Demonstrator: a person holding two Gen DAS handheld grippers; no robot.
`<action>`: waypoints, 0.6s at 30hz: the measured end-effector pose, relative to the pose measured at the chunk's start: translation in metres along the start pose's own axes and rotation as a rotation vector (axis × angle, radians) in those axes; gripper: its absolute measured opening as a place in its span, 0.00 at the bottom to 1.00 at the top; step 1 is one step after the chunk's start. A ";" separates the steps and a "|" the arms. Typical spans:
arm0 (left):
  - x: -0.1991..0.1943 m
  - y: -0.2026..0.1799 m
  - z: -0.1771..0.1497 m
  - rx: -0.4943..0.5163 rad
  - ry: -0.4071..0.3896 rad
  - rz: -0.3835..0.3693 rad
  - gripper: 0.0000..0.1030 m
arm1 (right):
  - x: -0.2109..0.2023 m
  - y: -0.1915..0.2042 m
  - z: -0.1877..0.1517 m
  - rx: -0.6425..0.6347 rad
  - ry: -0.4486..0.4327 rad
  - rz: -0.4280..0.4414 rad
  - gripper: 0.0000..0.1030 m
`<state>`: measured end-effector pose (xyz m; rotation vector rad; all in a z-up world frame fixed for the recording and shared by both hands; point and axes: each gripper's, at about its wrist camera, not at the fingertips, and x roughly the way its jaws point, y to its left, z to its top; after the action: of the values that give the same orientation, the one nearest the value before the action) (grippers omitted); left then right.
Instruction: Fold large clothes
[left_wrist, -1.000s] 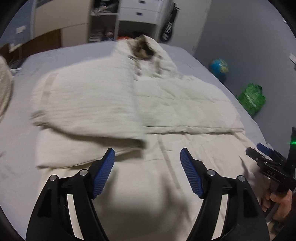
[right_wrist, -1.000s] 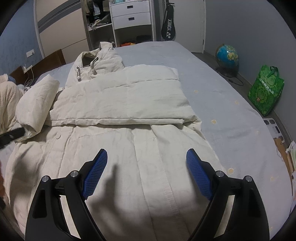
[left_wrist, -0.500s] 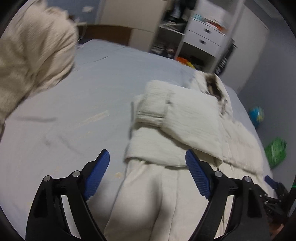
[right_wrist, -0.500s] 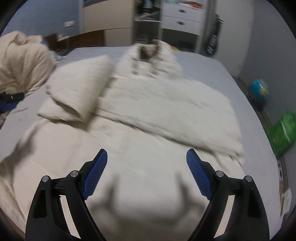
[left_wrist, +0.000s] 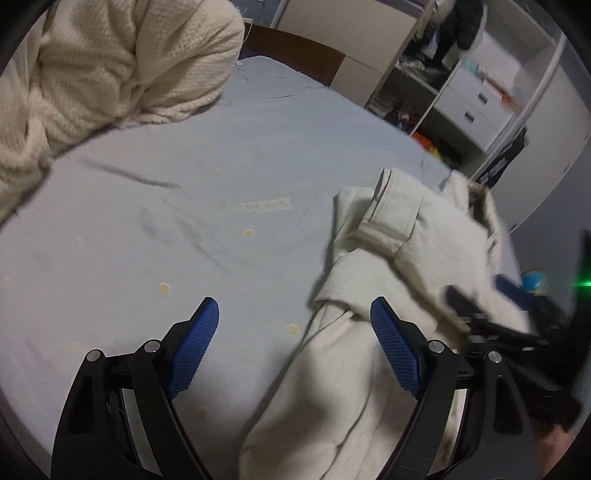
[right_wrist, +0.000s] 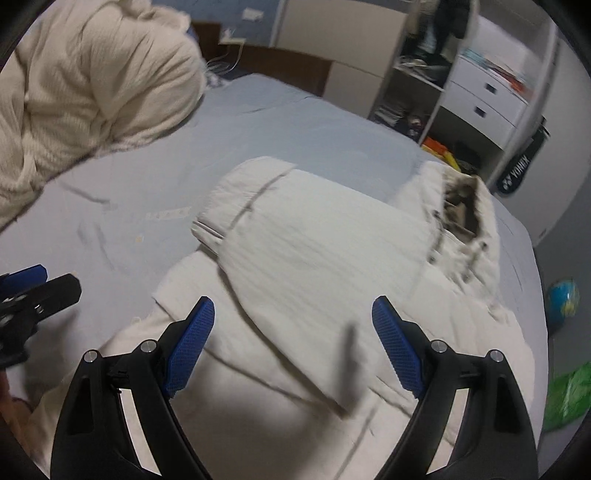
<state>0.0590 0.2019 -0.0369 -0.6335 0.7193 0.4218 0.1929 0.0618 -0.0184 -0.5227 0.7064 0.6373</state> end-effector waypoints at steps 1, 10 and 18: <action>0.002 0.006 0.002 -0.031 -0.004 -0.023 0.79 | 0.005 0.004 0.002 -0.011 0.006 0.001 0.81; 0.003 0.039 0.010 -0.211 -0.091 0.083 0.80 | 0.034 0.034 0.023 -0.079 0.032 0.001 0.81; 0.001 0.047 0.009 -0.240 -0.097 0.083 0.85 | 0.059 0.045 0.031 -0.141 0.072 -0.046 0.81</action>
<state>0.0382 0.2424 -0.0504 -0.8044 0.6084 0.6178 0.2095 0.1336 -0.0506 -0.6930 0.7189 0.6309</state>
